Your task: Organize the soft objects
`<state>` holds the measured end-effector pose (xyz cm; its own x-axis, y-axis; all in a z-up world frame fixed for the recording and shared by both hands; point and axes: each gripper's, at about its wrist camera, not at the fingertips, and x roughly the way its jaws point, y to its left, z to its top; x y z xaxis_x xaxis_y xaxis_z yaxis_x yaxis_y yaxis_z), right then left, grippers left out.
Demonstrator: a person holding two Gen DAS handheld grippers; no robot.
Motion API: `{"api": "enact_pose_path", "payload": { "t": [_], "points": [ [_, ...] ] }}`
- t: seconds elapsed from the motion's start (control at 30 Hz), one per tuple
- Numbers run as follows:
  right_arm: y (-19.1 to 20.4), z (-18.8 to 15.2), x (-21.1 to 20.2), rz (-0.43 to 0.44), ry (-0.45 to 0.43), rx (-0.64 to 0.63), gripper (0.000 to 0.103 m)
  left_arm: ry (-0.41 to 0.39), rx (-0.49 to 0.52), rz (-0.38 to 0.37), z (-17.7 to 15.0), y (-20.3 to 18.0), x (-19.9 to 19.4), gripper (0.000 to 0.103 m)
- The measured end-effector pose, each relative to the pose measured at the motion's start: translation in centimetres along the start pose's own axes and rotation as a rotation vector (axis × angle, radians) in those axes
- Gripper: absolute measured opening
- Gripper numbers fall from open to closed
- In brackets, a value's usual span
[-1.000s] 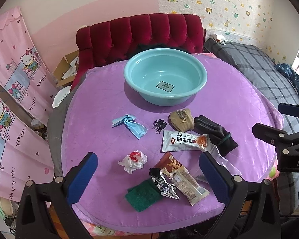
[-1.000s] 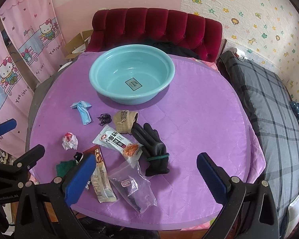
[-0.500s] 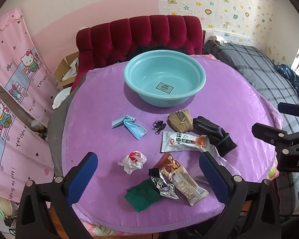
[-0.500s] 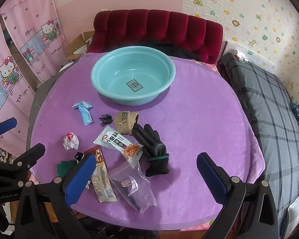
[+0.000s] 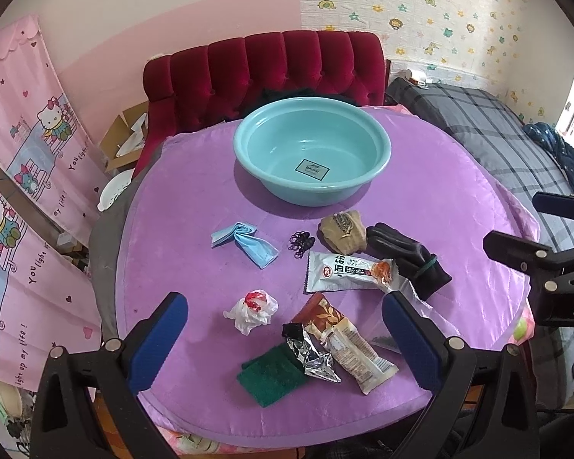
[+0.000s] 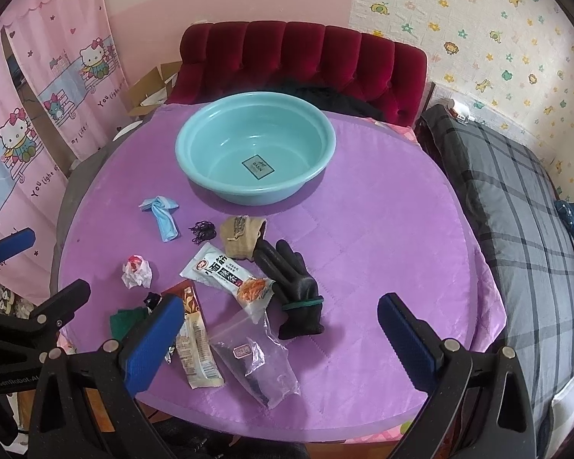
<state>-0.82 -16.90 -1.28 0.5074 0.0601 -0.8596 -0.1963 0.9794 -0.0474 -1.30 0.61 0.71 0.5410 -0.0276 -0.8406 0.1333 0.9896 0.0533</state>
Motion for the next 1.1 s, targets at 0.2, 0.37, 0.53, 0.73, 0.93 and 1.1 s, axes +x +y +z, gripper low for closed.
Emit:
{"api": "enact_pose_path", "payload": {
  "t": [0.2,0.37,0.53,0.73,0.93,1.1],
  "points": [
    [0.0,-0.1,-0.1,0.002,-0.004,0.005,0.103,-0.014,0.001,0.014,0.2,0.2,-0.2,0.103],
    [-0.2,-0.1,0.1,0.01,0.003,0.004,0.103,-0.009,0.019,0.022,0.0,0.0,0.3,0.103],
    [0.0,-0.9,2.0,0.015,0.046,-0.035,0.103,0.004,0.053,0.033,-0.8,0.0,1.3,0.103],
    [0.0,-2.3,4.8,0.047,0.102,-0.052,0.103,0.049,0.056,0.044,-3.4,1.3,4.3,0.103],
    [-0.2,-4.5,8.5,0.081,0.17,-0.071,0.103,0.115,0.062,0.049,-6.8,2.4,7.6,0.103],
    [-0.1,-6.0,11.4,0.121,0.222,-0.073,0.103,0.158,0.077,0.039,-9.3,2.8,10.1,0.103]
  ]
}}
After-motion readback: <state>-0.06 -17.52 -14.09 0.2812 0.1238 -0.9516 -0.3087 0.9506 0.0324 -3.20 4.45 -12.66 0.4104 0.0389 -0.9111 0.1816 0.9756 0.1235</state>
